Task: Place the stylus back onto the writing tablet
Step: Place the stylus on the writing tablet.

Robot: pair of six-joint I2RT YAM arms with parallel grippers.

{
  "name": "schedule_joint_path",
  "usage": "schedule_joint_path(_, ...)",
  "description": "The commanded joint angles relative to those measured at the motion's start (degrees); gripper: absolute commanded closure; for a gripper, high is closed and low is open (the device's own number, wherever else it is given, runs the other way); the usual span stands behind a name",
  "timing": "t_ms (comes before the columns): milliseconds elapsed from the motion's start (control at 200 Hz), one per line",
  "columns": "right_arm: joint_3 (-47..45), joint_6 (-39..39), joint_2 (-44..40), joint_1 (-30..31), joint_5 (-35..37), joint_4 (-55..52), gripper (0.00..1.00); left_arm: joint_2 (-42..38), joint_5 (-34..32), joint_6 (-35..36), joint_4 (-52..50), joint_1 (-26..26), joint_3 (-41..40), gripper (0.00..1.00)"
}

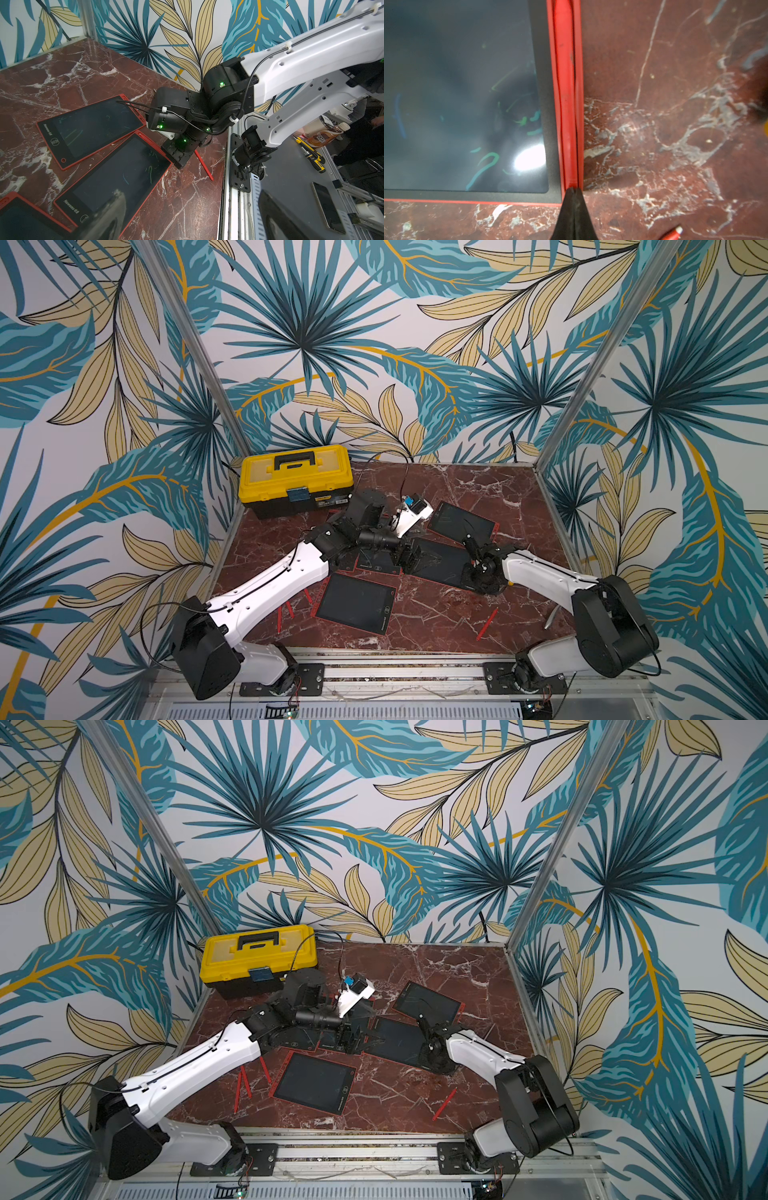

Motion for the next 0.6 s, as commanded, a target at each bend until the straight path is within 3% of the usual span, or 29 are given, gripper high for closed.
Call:
schedule_joint_path(0, -0.07, 0.44, 0.59, 0.34, 0.70, -0.24, 1.00, -1.11, -0.06, 0.03, 0.05, -0.24, 0.19, 0.00)
schedule_joint_path(350, 2.21, -0.92, -3.50, 0.34, 2.67, -4.40, 1.00, -1.38, -0.07, 0.38, 0.01, -0.24, 0.01, 0.00)
schedule_joint_path(591, 5.19, -3.63, -4.22, 0.08, 6.43, -4.60, 1.00, -3.30, -3.43, 2.41, -0.74, -0.24, -1.16, 0.00)
